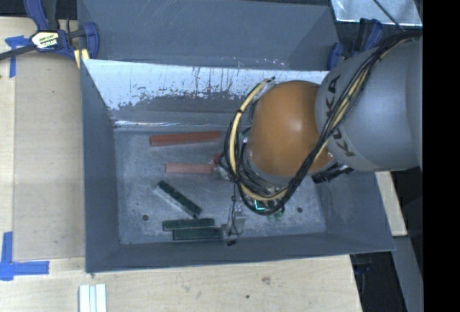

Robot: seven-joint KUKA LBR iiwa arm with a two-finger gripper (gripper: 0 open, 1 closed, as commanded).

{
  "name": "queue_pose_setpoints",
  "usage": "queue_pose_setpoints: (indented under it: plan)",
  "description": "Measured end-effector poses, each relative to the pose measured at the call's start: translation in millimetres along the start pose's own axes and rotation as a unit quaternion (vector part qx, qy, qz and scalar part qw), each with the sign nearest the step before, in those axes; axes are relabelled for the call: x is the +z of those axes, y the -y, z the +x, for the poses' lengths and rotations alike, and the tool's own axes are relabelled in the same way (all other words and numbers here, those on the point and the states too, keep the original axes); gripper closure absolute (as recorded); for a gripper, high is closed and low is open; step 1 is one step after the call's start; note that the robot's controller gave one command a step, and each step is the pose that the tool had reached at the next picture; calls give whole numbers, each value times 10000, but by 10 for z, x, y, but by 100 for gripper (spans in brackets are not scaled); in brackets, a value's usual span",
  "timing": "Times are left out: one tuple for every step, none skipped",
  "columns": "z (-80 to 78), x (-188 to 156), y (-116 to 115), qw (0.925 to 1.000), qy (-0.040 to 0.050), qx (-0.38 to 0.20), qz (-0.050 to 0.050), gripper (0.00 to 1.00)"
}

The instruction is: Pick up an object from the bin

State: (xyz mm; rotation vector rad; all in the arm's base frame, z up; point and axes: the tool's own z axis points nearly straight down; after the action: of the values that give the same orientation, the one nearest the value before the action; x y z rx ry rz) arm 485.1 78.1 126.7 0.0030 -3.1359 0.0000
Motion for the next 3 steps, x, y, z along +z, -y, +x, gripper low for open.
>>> queue_pose_setpoints:
  plan:
    - [-67,533,-466,10000,53,-48,-8,0]
    - [-421,543,-1134,9977,53,-682,-5,0]
    - [-406,524,-1125,9978,4,-662,-3,100]
